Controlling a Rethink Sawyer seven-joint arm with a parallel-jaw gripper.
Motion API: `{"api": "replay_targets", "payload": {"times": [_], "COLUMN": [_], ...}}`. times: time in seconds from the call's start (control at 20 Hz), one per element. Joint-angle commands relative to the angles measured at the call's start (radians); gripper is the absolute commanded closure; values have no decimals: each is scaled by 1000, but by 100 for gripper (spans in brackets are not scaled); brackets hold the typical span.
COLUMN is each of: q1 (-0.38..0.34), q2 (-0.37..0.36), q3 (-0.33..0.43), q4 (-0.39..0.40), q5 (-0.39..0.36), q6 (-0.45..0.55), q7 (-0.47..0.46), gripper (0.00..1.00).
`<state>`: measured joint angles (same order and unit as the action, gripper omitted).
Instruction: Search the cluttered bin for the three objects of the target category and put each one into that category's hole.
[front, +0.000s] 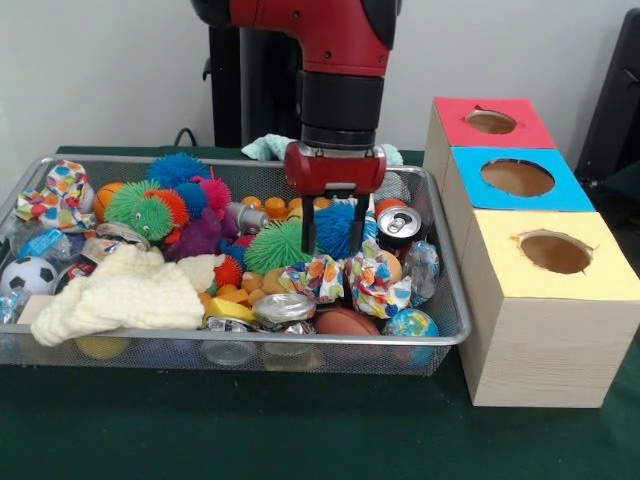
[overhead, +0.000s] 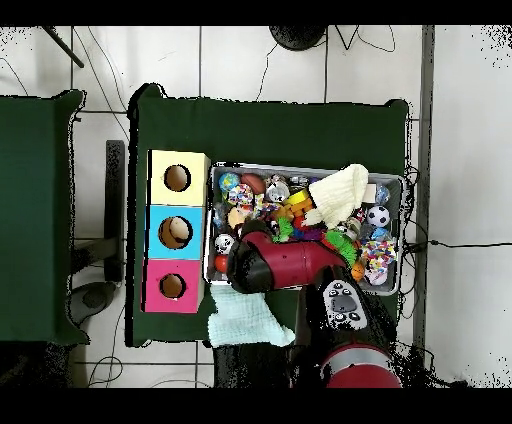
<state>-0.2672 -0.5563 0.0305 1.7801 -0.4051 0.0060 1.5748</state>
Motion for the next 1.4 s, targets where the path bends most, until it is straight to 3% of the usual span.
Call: {"api": "replay_targets", "payload": {"times": [0.05,0.65,0.85,1.05,1.4], "q1": [-16,-21,10,18,-16], "q2": [18,8,-7,-26,-2], "q3": [91,99,47,26,69], "q4": [37,19,-3,-25,-52], "q5": [-8,4,10,15,28], "q6": [-27,-70,-83,-36,23], "q7": [142,165,167,149,129], "gripper": [0,0,0,0,0]}}
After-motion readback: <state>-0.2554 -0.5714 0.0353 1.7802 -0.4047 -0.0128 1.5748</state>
